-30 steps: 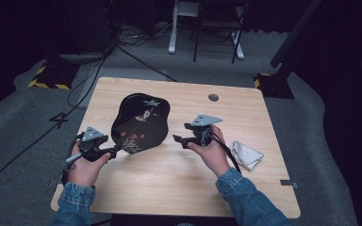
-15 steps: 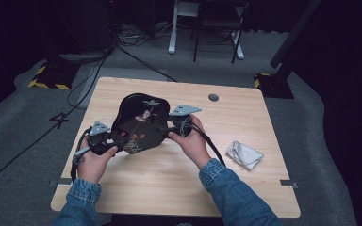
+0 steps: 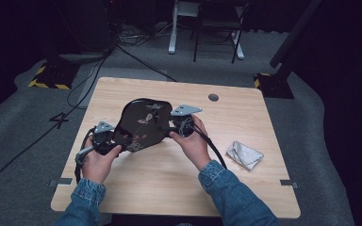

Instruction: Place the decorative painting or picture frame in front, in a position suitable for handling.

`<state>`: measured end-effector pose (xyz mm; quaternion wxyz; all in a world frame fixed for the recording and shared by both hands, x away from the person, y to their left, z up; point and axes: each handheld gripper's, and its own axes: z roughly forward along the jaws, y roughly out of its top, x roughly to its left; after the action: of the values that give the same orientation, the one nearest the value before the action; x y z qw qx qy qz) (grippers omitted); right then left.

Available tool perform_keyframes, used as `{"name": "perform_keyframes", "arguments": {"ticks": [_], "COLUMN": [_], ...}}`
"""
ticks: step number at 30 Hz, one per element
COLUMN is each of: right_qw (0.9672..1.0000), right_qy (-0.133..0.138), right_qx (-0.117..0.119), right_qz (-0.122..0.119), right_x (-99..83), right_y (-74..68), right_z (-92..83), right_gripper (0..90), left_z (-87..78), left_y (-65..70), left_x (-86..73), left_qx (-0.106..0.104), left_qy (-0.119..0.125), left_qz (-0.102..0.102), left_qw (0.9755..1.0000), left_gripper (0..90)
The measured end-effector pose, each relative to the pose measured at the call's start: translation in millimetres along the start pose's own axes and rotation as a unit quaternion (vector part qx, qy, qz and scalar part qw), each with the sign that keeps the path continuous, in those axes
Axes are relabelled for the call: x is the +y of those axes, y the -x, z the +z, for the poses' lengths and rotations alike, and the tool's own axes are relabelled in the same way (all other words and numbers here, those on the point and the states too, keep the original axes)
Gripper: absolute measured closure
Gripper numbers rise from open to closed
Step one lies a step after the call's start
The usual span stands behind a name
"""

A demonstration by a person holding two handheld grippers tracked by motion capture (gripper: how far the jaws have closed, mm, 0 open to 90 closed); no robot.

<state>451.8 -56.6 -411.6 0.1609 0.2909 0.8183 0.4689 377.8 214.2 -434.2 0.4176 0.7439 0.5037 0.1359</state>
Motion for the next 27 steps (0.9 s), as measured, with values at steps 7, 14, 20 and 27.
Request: {"name": "perform_keyframes", "arguments": {"ticks": [7,14,20,27], "right_qw": [0.9998,0.9948,0.9949,0.9956], "right_qy": [0.015,0.061,0.071,0.073], "right_qx": [0.006,0.074,0.060,0.043], "right_qz": [0.007,0.035,0.040,0.040], "right_x": [-5.6,-2.3,-4.2,-14.2], "right_y": [-1.5,-18.4,-11.2,-2.0], "right_z": [-24.1,-56.3,-66.9,-81.2], "right_gripper": [50.7,67.6,59.6,58.4], "left_z": [-3.7,-1.6,-0.1,0.0], "left_y": [27.3,56.7,52.7,62.6], "left_x": [13.8,27.7,27.3,26.0], "left_qx": [-0.073,-0.062,-0.083,-0.124], "left_qy": [-0.019,0.004,0.016,0.028], "left_qz": [0.010,0.064,0.063,0.080], "left_qw": [0.9971,0.9960,0.9944,0.9886], "left_gripper": [65.3,79.7,80.2,80.4]}}
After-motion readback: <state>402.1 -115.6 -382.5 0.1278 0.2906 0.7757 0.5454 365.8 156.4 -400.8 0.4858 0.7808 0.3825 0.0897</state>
